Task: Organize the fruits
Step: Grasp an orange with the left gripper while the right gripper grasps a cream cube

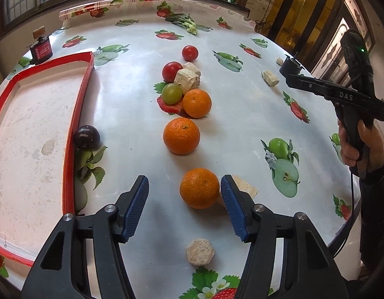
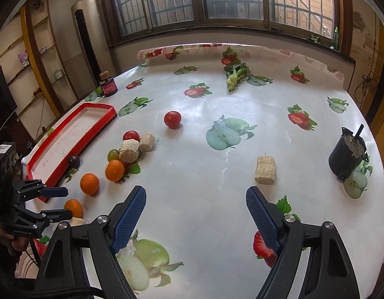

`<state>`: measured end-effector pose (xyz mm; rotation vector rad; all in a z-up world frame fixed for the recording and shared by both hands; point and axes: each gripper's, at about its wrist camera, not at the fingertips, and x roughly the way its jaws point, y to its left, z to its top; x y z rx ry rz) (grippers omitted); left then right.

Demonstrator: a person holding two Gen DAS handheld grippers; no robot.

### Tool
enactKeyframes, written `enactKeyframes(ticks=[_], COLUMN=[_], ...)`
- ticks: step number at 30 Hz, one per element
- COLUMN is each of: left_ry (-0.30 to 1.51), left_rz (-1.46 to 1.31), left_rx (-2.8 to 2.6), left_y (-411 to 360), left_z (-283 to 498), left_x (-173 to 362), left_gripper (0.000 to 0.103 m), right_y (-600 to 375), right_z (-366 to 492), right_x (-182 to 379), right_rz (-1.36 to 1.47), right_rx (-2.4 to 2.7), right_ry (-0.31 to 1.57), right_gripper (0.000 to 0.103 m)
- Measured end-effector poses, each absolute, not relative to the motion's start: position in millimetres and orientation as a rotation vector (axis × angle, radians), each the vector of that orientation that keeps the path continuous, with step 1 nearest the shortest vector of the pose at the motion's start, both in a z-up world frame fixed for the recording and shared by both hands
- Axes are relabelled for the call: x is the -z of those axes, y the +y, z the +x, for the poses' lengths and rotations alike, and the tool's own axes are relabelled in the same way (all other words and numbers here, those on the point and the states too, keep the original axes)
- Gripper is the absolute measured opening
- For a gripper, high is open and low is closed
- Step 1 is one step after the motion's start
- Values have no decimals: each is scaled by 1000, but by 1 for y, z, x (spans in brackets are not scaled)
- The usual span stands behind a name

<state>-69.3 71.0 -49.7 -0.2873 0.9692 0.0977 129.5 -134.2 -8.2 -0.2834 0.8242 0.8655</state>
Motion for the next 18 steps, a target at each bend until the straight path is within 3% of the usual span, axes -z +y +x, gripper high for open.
enactKeyframes(ticks=[8, 12, 15, 18], left_ry=[991, 991, 1010, 1012], left_rz=[-232, -216, -232, -265], left_rx=[-54, 2, 42, 79], left_y=[70, 55, 51, 47], left_z=[-68, -51, -44, -44], left_x=[48, 49, 55, 60], left_gripper=[57, 44, 40, 32], right_y=[-138, -131, -125, -121], right_z=[166, 185, 200, 215], right_x=[21, 28, 38, 50], right_rz=[-227, -238, -258, -268], right_rx=[-789, -725, -676, -646], right_ry=[860, 865, 879, 922], right_gripper=[81, 74, 73, 60])
